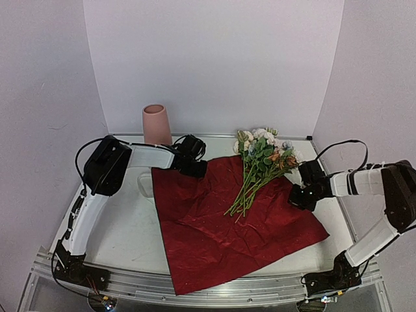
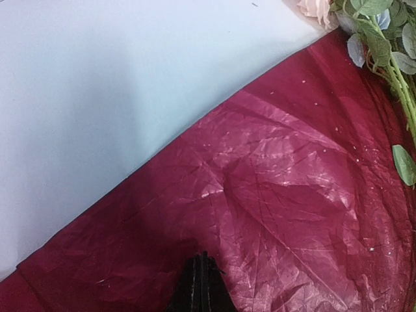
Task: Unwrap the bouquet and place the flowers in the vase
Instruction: Unfold the wrapping paper at the center of the board.
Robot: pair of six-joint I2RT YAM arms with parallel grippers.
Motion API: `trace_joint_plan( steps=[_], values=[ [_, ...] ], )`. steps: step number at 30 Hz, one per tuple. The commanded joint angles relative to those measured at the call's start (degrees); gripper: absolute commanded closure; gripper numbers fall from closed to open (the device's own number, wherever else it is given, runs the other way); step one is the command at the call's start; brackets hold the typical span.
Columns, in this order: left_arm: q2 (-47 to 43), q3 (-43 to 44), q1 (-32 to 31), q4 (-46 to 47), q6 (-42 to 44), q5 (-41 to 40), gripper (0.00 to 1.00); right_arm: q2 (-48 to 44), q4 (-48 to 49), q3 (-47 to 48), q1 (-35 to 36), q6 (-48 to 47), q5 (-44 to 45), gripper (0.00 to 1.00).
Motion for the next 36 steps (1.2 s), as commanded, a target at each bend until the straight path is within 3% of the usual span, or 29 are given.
trace_joint_plan(
  steps=[1,9,16,28,36],
  values=[
    [-4.24,-2.06,0.53,-3.40,0.33,-0.96,1.00,-7.77,-7.29,-0.93,-0.32,2.35,3.78,1.00],
    [-8.88,-1.31,0.50,-2.62,1.16,7.03,0.88,-16.55,-16.48,-2.64,-0.26,2.39,-1.39,1.00],
    [-12.55,-5.76,0.16,-2.45,0.67,9.24,0.81,-24.95,-18.59,-8.68,-0.22,4.43,-0.13,0.89],
    [-22.74,-20.35,-1.99,0.76,-0.98,7.31,0.68,-24.28,-19.07,-12.54,-0.22,8.51,-0.79,0.82],
    [-32.07,-29.74,-2.03,5.26,-5.30,0.11,0.46,-20.93,-15.71,-14.07,-0.26,9.52,-1.77,0.81]
  ],
)
